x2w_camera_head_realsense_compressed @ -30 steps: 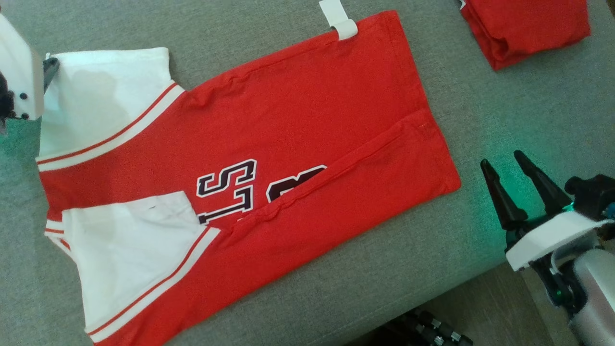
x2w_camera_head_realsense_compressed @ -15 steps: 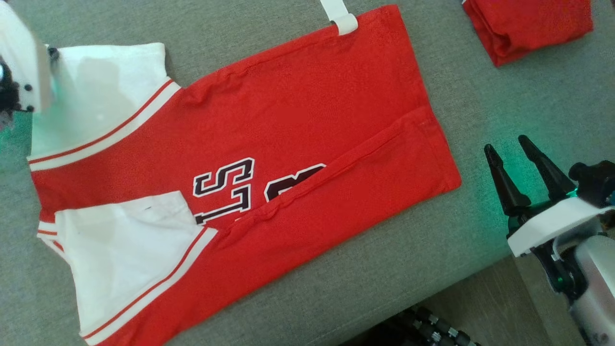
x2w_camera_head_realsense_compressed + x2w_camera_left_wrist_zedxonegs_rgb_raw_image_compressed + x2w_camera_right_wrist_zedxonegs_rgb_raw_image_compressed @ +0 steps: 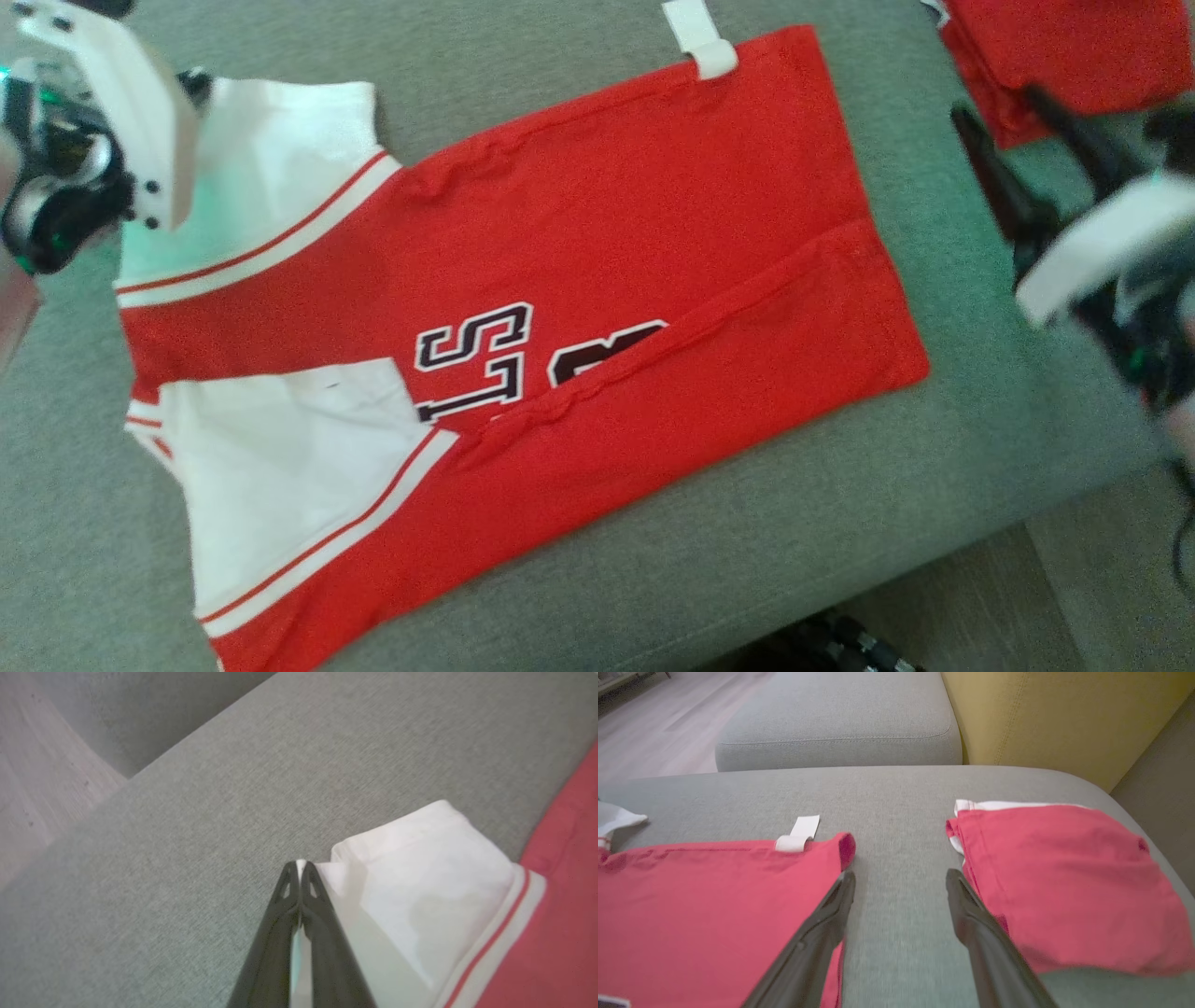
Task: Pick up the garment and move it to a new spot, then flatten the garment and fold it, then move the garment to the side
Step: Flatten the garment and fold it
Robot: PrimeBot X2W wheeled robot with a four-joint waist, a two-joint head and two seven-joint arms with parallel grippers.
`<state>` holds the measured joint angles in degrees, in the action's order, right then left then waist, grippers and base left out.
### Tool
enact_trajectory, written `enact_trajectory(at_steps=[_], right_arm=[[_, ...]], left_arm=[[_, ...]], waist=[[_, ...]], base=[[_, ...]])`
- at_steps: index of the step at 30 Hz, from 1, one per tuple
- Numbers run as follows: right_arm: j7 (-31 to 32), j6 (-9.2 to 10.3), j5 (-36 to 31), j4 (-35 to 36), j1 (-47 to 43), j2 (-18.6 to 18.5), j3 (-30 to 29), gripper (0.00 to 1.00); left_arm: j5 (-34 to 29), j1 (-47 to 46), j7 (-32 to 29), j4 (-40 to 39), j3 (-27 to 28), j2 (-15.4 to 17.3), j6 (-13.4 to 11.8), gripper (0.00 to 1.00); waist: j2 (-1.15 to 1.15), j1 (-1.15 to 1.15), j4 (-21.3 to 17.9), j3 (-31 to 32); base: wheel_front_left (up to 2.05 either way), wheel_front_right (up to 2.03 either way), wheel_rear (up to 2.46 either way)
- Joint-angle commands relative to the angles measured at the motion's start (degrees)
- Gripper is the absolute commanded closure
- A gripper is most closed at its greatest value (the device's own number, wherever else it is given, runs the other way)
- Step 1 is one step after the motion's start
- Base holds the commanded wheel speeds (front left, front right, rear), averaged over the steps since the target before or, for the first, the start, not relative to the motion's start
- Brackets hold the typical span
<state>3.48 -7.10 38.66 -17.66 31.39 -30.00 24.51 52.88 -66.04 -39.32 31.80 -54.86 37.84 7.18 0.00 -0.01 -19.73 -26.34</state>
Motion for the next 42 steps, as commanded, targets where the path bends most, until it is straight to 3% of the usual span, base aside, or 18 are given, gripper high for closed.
enact_trajectory(at_steps=[1, 7, 21, 23, 24, 25, 30, 37, 42], right_arm=[[3.8, -0.39, 1.4, -0.6, 4.9, -2.2, 2.3, 0.0], [11.7, -0.39, 4.6, -8.8, 16.7, -1.4, 8.9, 0.0], [12.2, -0.39, 9.7, -20.0, 26.9, -1.1, 21.2, 0.0], [11.6, -0.39, 10.4, -20.9, 27.7, -1.3, 22.5, 0.22], [11.4, -0.39, 10.9, -21.3, 28.0, -1.4, 23.1, 0.42], [11.2, -0.39, 11.4, -21.6, 28.3, -1.5, 23.7, 0.53], [9.9, -0.39, 13.8, -22.6, 29.8, -2.5, 27.1, 1.0], [6.4, -0.39, 15.6, -23.0, 31.8, -3.5, 30.1, 1.0], [1.2, -0.39, 18.1, -23.7, 32.7, -4.5, 29.7, 1.0]], left_arm=[[0.0, -4.1, 0.8, -2.8, 1.1, 1.7, 0.3, 1.0], [0.9, -7.1, 1.9, -7.2, -2.5, 1.8, 0.3, 1.0], [3.4, -11.1, 5.4, -9.0, -8.6, 3.5, 0.3, 1.0], [3.8, -11.4, 5.8, -8.7, -9.3, 3.7, 0.3, 1.0], [4.1, -11.6, 5.9, -8.5, -9.7, 3.7, 0.3, 1.0], [4.3, -11.8, 6.1, -8.3, -10.1, 3.8, 0.3, 1.0], [5.6, -12.6, 7.2, -7.0, -12.0, 3.7, 0.3, 1.0], [5.2, -14.0, 11.5, -6.6, -14.0, 3.5, 0.3, 1.0], [3.1, -16.3, 21.1, -6.5, -14.2, 3.1, 0.3, 1.0]], waist=[[0.0, 0.01, 1.9, 0.3], [0.0, 0.01, 5.6, -1.4], [0.0, 0.01, 9.1, -3.3], [0.0, 0.01, 9.2, -3.3], [0.0, 0.01, 9.2, -3.3], [0.0, 0.01, 9.2, -3.3], [0.0, 0.01, 9.2, -2.9], [0.0, 0.01, 9.4, -2.5], [0.0, 0.01, 10.0, -1.5]], base=[[0.0, 0.0, 0.0], [0.0, 0.0, 0.0], [0.0, 0.0, 0.0], [0.0, 0.0, 0.0], [0.0, 0.0, 0.0], [0.0, 0.0, 0.0], [0.0, 0.0, 0.0], [0.0, 0.0, 0.0], [0.0, 0.0, 0.0]])
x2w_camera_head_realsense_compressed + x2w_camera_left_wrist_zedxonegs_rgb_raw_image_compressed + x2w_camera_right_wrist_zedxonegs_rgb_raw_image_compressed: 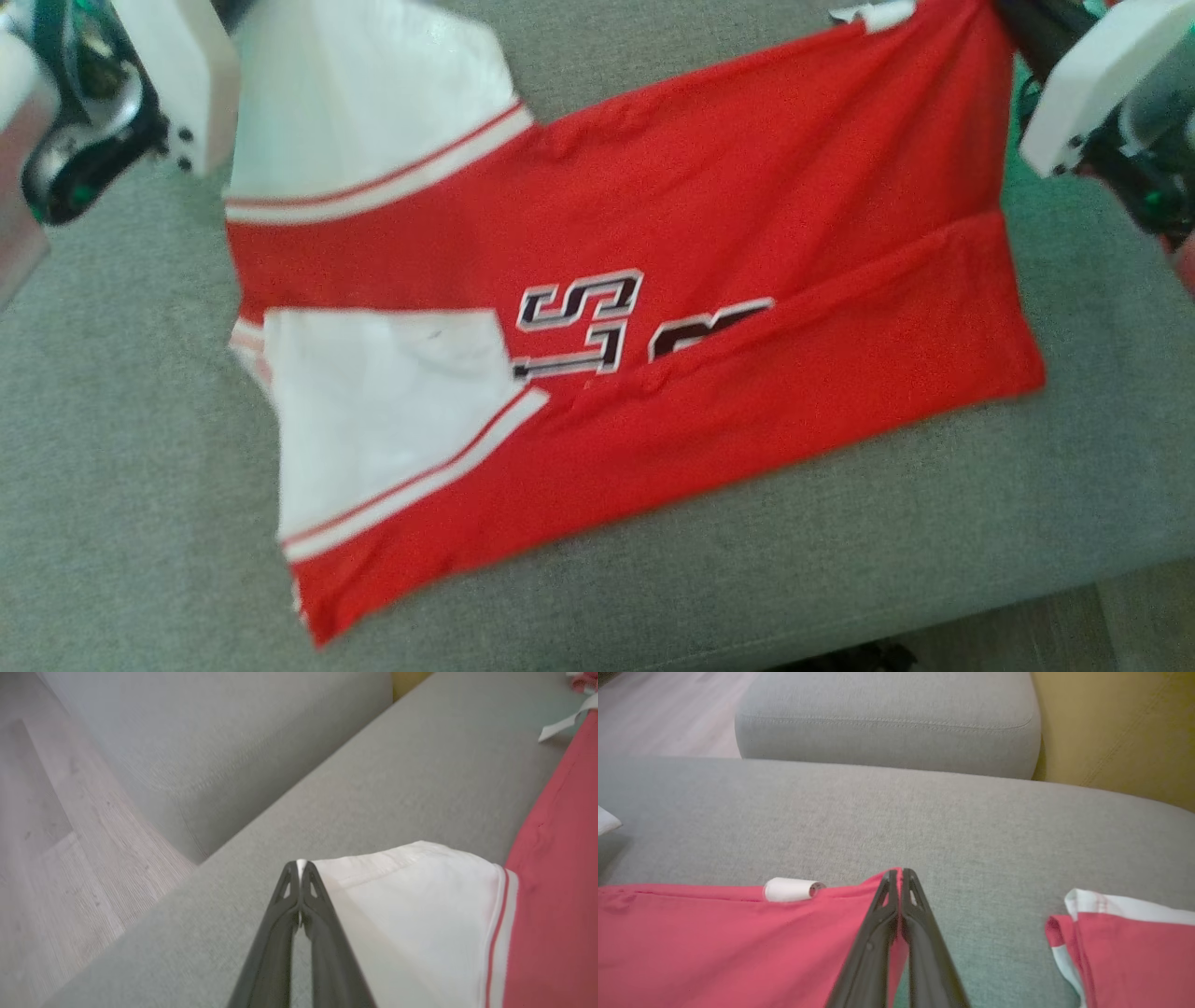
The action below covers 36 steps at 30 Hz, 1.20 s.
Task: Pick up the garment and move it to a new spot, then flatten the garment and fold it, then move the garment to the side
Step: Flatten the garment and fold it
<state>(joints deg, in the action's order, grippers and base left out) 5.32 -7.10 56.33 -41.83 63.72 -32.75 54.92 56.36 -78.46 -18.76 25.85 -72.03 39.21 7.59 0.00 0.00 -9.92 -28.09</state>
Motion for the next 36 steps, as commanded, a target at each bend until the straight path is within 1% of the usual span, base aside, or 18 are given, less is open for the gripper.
enact_trajectory(at_steps=[1, 4, 6, 9, 10, 15, 17, 22, 26, 31, 36], right_arm=[[-1.6, -0.39, 1.2, 0.5, 0.2, -2.1, -0.9, 1.0], [-3.8, -0.39, 3.5, 1.0, -0.9, -3.3, -1.1, 1.0], [-5.0, -0.39, 4.8, 1.6, -2.4, -4.2, -0.8, 1.0], [-6.3, -0.39, 6.2, 2.5, -5.1, -5.6, -0.3, 1.0], [-6.3, -0.39, 6.2, 2.5, -5.1, -5.6, -0.3, 1.0], [-7.7, -0.39, 8.3, 2.9, -10.1, -7.9, 0.4, 1.0], [-8.3, -0.39, 8.8, 3.1, -11.9, -8.7, 0.6, 1.0], [-10.1, -0.39, 9.3, 2.9, -16.4, -10.3, 0.8, 1.0], [-11.4, -0.39, 9.5, 3.2, -19.7, -11.0, 0.6, 1.0], [-12.5, -0.39, 9.1, 3.1, -23.1, -10.4, 0.3, 1.0], [-12.7, -0.39, 8.4, 1.8, -25.6, -8.6, -0.2, 1.0]], left_arm=[[-0.6, -4.3, 2.6, -0.4, 3.0, 1.6, -0.1, 1.0], [0.1, -4.6, 7.9, -0.1, 3.2, 1.5, -0.1, 1.0], [0.9, -3.8, 10.4, -1.1, 2.7, 2.2, -0.1, 1.0], [2.2, -1.4, 12.7, -3.8, 1.6, 4.2, -0.1, 1.0], [2.2, -1.4, 12.7, -3.8, 1.6, 4.2, -0.1, 1.0], [3.4, 4.4, 15.0, -9.1, 0.6, 9.1, -0.1, 1.0], [3.7, 7.1, 15.4, -11.2, 0.3, 10.8, -0.5, 1.0], [3.9, 14.4, 14.5, -18.8, -0.5, 14.0, -3.0, 1.0], [1.8, 19.7, 13.5, -24.7, -0.9, 15.3, -5.6, 1.0], [-1.2, 25.9, 13.2, -28.0, -1.2, 14.9, -7.8, 1.0], [-0.6, 30.1, 15.7, -28.0, -1.2, 14.0, -10.2, 1.0]], waist=[[0.0, 0.0, 0.4, 0.6], [0.0, 0.0, 0.8, 1.9], [0.0, 0.0, 1.1, 3.0], [0.0, 0.0, 1.6, 4.6], [0.0, 0.0, 1.6, 4.6], [0.0, 0.0, 2.9, 7.2], [0.0, 0.0, 3.4, 8.2], [0.0, 0.0, 5.0, 10.1], [0.0, 0.0, 6.0, 10.9], [0.0, 0.0, 6.8, 11.0], [0.0, 0.0, 6.7, 11.1]], base=[[0.0, 0.0, 0.0], [0.0, 0.0, 0.0], [0.0, 0.0, 0.0], [0.0, 0.0, 0.0], [0.0, 0.0, 0.0], [0.0, 0.0, 0.0], [0.0, 0.0, 0.0], [0.0, 0.0, 0.0], [0.0, 0.0, 0.0], [0.0, 0.0, 0.0], [0.0, 0.0, 0.0]])
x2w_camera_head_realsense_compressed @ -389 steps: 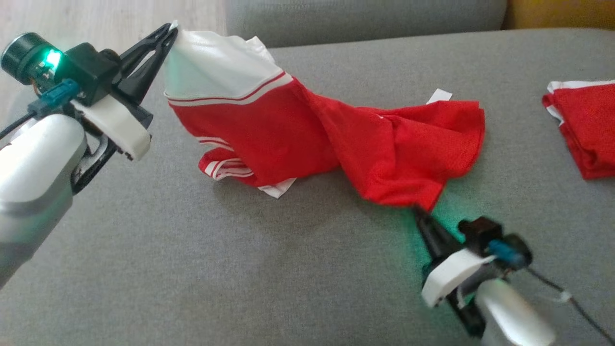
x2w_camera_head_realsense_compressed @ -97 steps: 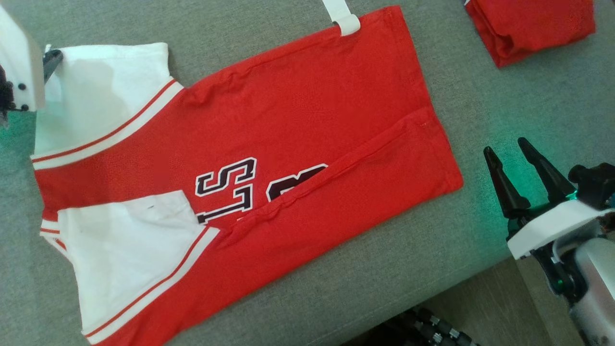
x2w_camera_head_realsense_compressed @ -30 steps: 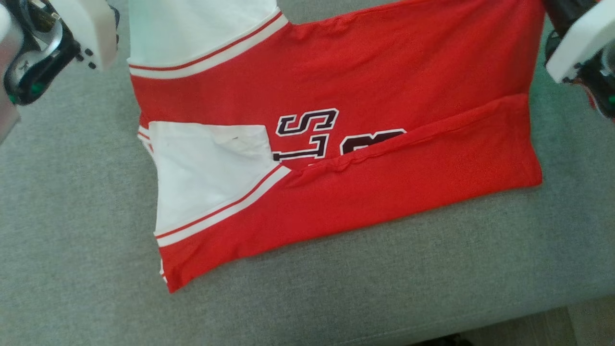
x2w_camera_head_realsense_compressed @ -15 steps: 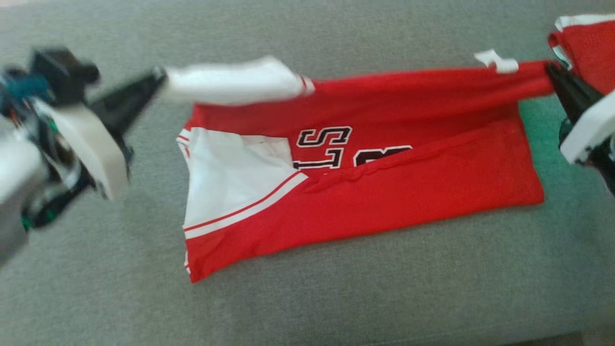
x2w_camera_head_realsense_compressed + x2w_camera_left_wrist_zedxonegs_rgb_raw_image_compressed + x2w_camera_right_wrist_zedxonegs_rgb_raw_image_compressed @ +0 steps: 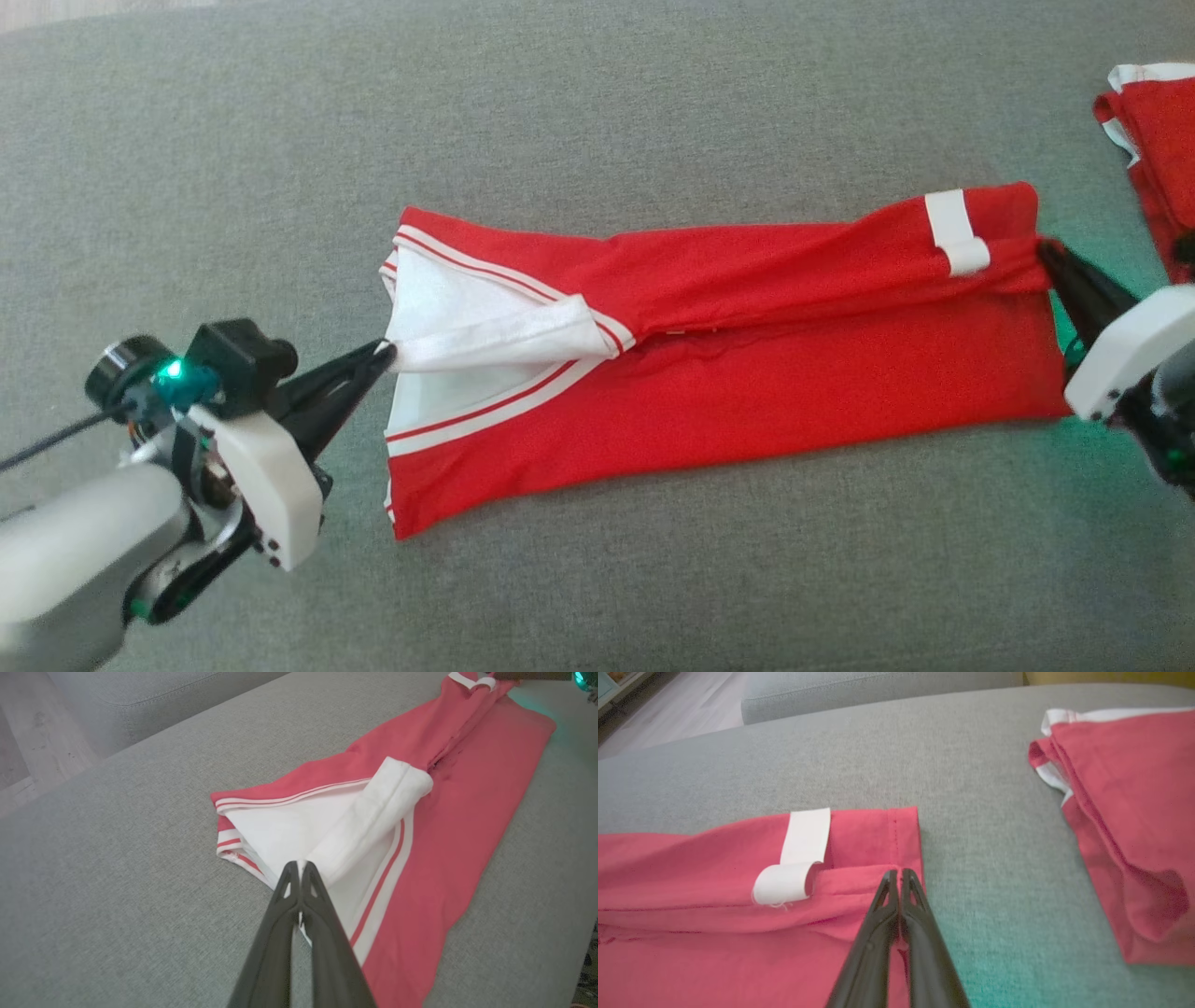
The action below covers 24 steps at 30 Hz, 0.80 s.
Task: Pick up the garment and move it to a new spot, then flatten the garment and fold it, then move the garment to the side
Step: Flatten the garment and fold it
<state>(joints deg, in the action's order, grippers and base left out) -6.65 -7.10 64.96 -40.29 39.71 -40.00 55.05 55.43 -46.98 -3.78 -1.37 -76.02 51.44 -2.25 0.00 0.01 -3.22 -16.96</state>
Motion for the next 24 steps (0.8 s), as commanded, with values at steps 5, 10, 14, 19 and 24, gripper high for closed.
enact_trajectory(at_steps=[5, 10, 14, 19, 24], right_arm=[[-1.2, -0.39, 0.0, -0.5, -3.9, 0.2, -1.5, 0.76], [-6.1, -0.39, 0.1, -0.9, -6.5, 1.9, -4.7, 0.0], [-8.2, -0.39, -1.5, -1.2, -10.6, 3.6, -10.6, 0.0], [-8.3, -0.39, -9.4, 0.9, -15.7, 7.4, -23.8, 0.0], [-8.3, -0.39, -20.2, 5.6, -23.8, 15.1, -37.5, 0.0]], left_arm=[[0.7, 1.1, 4.3, 0.5, 3.2, 0.8, -2.1, 1.0], [0.2, 3.6, 10.2, 3.6, 4.7, -1.8, -6.7, 0.0], [-0.3, 6.8, 16.2, 6.4, 8.1, -5.8, -16.6, 0.0], [1.4, 13.2, 18.6, 5.9, 14.9, -10.7, -24.1, 0.0], [-7.7, 22.4, 18.8, 3.1, 23.3, -16.8, -30.5, 0.0]], waist=[[0.0, -0.01, -0.2, 0.0], [0.0, -0.01, -0.1, 0.8], [0.0, -0.01, 0.2, 2.3], [0.0, -0.01, 0.3, 3.8], [0.0, -0.01, 1.3, 5.6]], base=[[0.0, 0.0, 0.0], [0.0, 0.0, 0.0], [0.0, 0.0, 0.0], [0.0, 0.0, 0.0], [0.0, 0.0, 0.0]])
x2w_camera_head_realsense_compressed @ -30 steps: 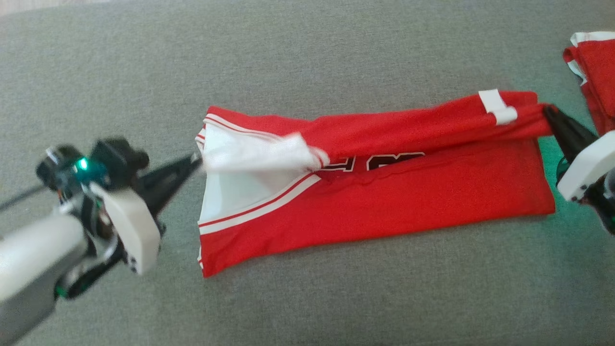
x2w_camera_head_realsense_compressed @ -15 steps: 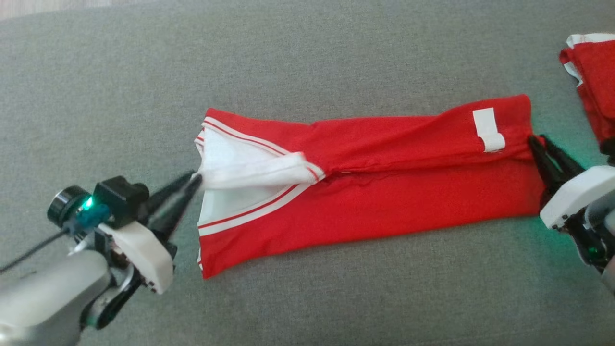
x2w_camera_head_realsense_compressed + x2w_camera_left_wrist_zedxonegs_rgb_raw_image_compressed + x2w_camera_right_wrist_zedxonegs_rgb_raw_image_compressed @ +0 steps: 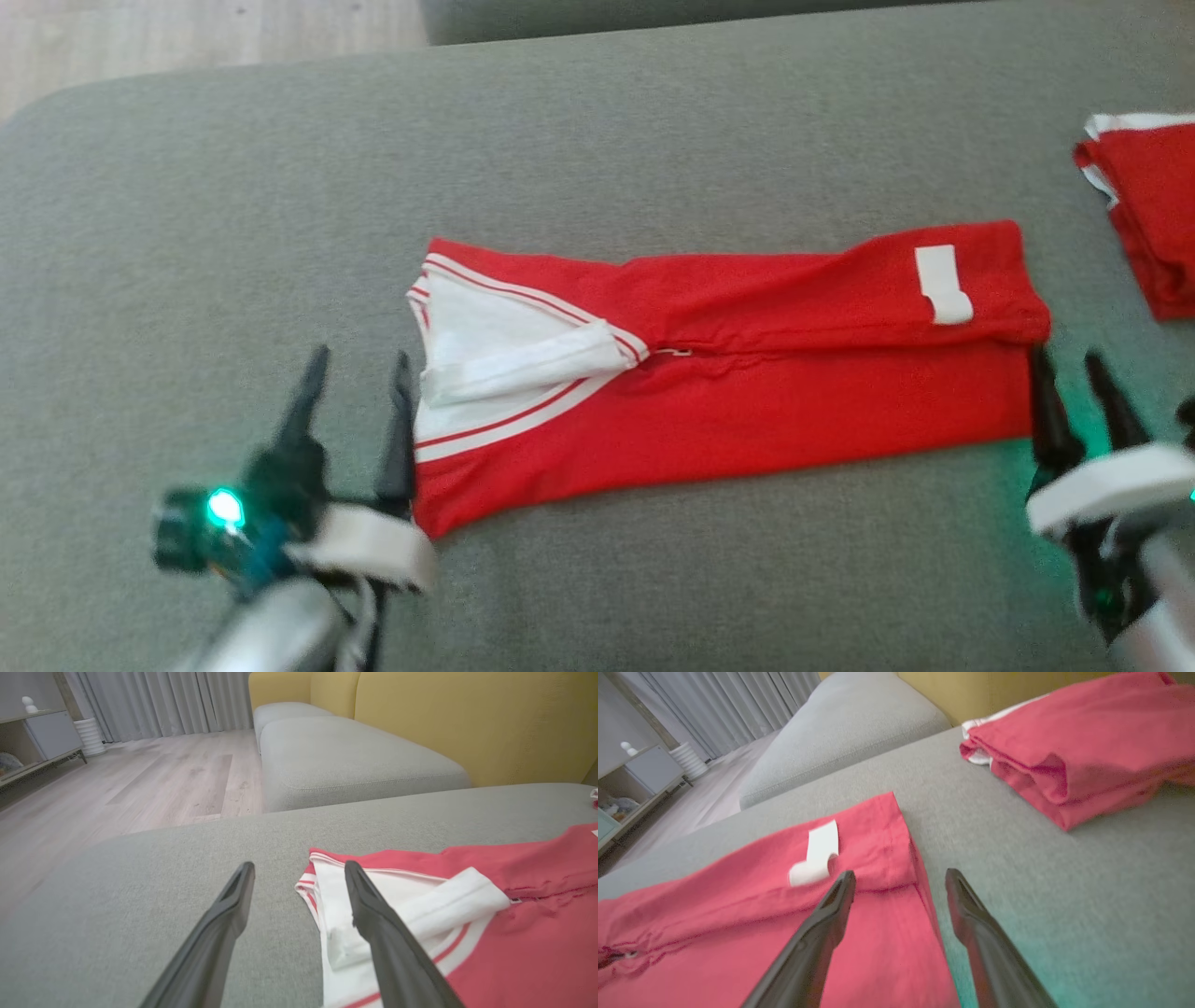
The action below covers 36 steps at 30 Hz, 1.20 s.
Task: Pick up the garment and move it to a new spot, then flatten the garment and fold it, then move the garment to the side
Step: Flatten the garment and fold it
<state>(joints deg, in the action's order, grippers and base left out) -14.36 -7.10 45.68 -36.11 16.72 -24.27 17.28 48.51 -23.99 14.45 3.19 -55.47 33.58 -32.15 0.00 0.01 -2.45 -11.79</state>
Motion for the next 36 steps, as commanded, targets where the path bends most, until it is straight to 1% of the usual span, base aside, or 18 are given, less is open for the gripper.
enact_trajectory(at_steps=[1, 3, 5, 9, 13, 16, 17, 19, 20, 21, 22, 26, 30, 32, 36], right_arm=[[-0.6, -0.39, -2.6, 1.7, -1.8, 0.6, -1.5, 0.0], [-0.6, -0.39, -5.4, 1.5, -2.8, 2.6, -5.0, 0.0], [-0.6, -0.39, -7.6, 0.4, -2.9, 3.9, -8.5, 0.0], [-0.6, -0.39, -10.3, -3.6, -1.7, 5.9, -14.7, 0.0], [0.2, -0.39, -12.4, -7.6, 0.0, 6.9, -19.2, 0.0], [1.6, -0.39, -14.4, -11.1, 1.0, 7.3, -21.5, 0.0], [3.1, -0.39, -15.3, -13.3, 1.5, 7.9, -22.4, 0.0], [4.8, -0.39, -16.1, -14.7, 1.9, 8.7, -22.4, 0.02], [5.5, -0.39, -16.3, -14.7, 2.1, 9.1, -22.2, 0.54], [6.0, -0.39, -16.5, -14.5, 2.1, 9.5, -21.8, 0.93], [6.6, -0.39, -16.5, -14.3, 2.1, 9.9, -21.5, 1.0], [7.4, -0.39, -16.9, -12.9, 1.8, 9.8, -21.3, 1.0], [6.9, -0.39, -17.4, -11.3, 1.3, 7.6, -22.3, 1.0], [7.7, -0.39, -17.8, -10.2, 1.1, 5.5, -22.8, 1.0], [11.1, -0.39, -18.4, -7.1, 1.6, -1.0, -24.9, 1.0]], left_arm=[[-2.8, 1.1, 0.5, -2.1, 3.8, -0.3, -1.4, 0.0], [-7.1, 3.8, 0.5, -3.4, 5.8, -2.9, -2.7, 0.0], [-11.3, 6.2, 0.5, -4.8, 8.0, -5.3, -3.2, 0.0], [-19.0, 10.1, 0.5, -7.3, 12.2, -9.8, -2.9, 0.0], [-24.4, 13.4, 0.5, -8.8, 15.7, -13.4, -1.2, 0.0], [-26.8, 15.1, 0.5, -8.8, 17.5, -15.3, 1.1, 0.0], [-28.2, 15.9, 0.5, -8.7, 18.7, -16.3, 2.5, 0.0], [-29.3, 16.5, 0.5, -8.5, 20.1, -17.2, 3.7, 0.0], [-29.8, 16.9, 0.5, -8.4, 20.7, -17.6, 4.3, 0.0], [-30.1, 17.2, 0.5, -8.4, 21.3, -18.0, 5.0, 0.0], [-30.5, 17.5, 0.5, -8.2, 22.0, -18.4, 5.5, 0.0], [-31.9, 18.6, 0.5, -7.5, 24.2, -19.6, 7.8, 0.0], [-33.2, 19.5, 0.5, -7.2, 26.0, -20.8, 9.9, 0.0], [-33.8, 19.9, 0.5, -7.1, 26.6, -21.2, 11.0, 0.0], [-35.0, 20.5, 0.5, -7.1, 27.9, -21.9, 12.7, 0.0]], waist=[[0.0, -0.01, 1.0, 0.6], [0.0, -0.01, 2.1, 0.8], [0.0, -0.01, 3.4, 0.8], [0.0, -0.01, 6.0, 0.9], [0.0, -0.01, 7.9, 1.1], [0.0, -0.01, 8.8, 1.2], [0.0, -0.01, 9.2, 1.3], [0.0, -0.01, 9.4, 1.4], [0.0, -0.01, 9.4, 1.5], [0.0, -0.01, 9.4, 1.6], [0.0, -0.01, 9.3, 1.8], [0.0, -0.01, 8.5, 2.5], [0.0, -0.01, 7.4, 3.2], [0.0, -0.01, 6.8, 3.4], [0.0, -0.01, 5.5, 3.4]], base=[[0.0, 0.0, 0.0], [0.0, 0.0, 0.0], [0.0, 0.0, 0.0], [0.0, 0.0, 0.0], [0.0, 0.0, 0.0], [0.0, 0.0, 0.0], [0.0, 0.0, 0.0], [0.0, 0.0, 0.0], [0.0, 0.0, 0.0], [0.0, 0.0, 0.0], [0.0, 0.0, 0.0], [0.0, 0.0, 0.0], [0.0, 0.0, 0.0], [0.0, 0.0, 0.0], [0.0, 0.0, 0.0]])
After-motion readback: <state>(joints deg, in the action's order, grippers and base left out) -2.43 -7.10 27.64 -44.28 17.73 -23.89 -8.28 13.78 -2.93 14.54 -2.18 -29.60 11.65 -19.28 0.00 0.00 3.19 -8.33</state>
